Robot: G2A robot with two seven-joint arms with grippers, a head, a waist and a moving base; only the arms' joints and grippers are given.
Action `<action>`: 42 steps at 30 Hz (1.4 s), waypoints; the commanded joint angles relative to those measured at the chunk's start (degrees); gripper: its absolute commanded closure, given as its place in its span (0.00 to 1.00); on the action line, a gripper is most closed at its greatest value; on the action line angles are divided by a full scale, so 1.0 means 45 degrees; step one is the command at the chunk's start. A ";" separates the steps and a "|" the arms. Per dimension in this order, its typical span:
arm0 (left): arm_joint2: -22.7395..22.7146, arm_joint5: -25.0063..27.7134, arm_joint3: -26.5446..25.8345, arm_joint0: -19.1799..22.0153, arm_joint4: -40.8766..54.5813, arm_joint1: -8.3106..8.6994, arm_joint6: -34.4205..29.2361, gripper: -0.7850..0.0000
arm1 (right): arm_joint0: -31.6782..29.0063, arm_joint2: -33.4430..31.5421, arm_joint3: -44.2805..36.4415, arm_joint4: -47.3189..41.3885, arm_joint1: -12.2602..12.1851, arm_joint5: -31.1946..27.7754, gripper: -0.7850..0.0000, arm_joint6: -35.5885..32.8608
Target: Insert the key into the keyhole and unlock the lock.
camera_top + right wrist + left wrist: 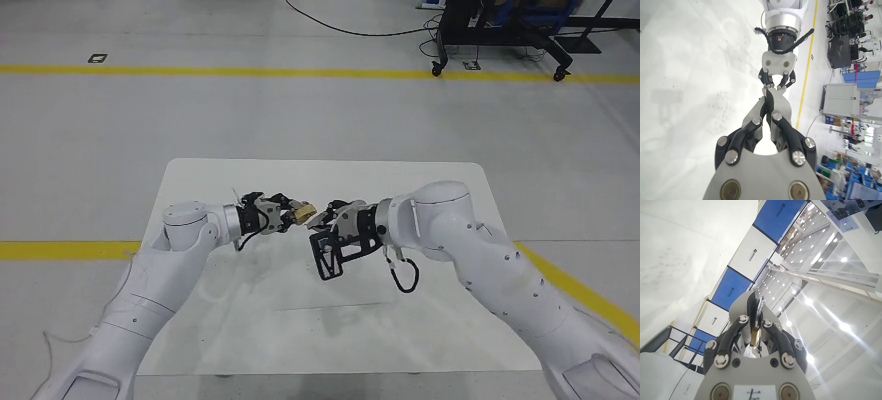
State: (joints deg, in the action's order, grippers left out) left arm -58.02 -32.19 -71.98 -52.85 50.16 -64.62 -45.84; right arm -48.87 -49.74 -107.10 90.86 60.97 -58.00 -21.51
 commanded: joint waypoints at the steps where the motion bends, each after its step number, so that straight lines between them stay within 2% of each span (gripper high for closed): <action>1: 0.0035 -0.0222 -0.0062 -0.0027 -0.0029 -0.0007 0.0138 1.00 | -0.0081 -0.0023 -0.0094 0.0175 -0.0060 0.0001 1.00 -0.0084; 13: 0.0148 -0.1032 -0.0449 -0.0007 -0.0141 -0.0038 0.0511 1.00 | -0.0305 0.0368 -0.1005 0.1401 -0.0087 0.0103 1.00 -0.1170; 19: 0.0231 -0.1066 -0.0406 0.0022 -0.0051 -0.0086 0.0530 1.00 | -0.0379 0.0664 -0.1385 0.2036 -0.0024 0.0217 1.00 -0.2091; 42: 0.0257 -0.0947 -0.0373 -0.0041 -0.0010 -0.0165 0.0660 1.00 | -0.0320 0.0884 -0.1350 0.1607 0.0268 0.0210 1.00 -0.3370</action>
State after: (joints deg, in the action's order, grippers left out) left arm -56.94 -36.39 -73.63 -53.03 50.13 -65.33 -42.92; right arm -50.32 -45.79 -113.21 98.19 62.10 -57.25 -36.28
